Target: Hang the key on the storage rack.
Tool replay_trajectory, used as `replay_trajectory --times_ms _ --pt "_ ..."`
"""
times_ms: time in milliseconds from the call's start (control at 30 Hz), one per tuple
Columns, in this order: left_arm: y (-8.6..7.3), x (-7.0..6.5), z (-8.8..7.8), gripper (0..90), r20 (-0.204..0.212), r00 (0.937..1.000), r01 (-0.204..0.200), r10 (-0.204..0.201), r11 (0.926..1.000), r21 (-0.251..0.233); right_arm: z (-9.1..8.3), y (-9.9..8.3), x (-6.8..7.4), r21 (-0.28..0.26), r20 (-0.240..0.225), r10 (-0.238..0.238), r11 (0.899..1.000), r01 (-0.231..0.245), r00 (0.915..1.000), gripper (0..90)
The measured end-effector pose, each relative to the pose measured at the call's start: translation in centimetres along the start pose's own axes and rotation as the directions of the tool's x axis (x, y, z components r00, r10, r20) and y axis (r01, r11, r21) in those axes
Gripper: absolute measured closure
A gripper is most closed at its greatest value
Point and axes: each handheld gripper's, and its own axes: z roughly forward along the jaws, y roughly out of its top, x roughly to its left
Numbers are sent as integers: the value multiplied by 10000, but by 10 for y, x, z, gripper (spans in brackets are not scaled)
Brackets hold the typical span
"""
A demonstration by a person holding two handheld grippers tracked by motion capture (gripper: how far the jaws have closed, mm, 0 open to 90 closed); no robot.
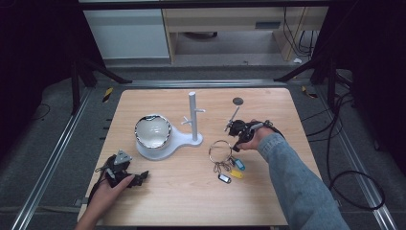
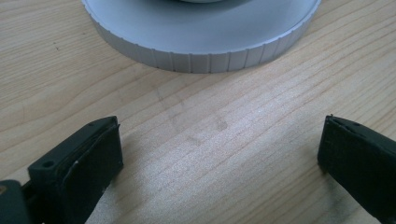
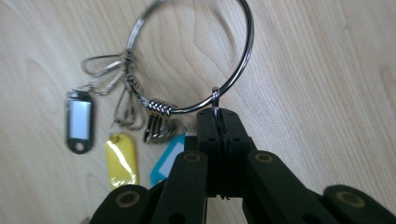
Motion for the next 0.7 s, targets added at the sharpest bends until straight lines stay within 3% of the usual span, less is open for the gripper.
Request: replay_trajectory --times_ms 300,700 --pt "0 0 0 0 0 10000 1 -1 10000 -2 -31 2 7 -801 -154 77 9967 -89 9999 887" --pt "0 0 0 0 8 10000 1 -1 10000 -6 -60 10 9 -1093 81 -12 9940 21 10000 888"
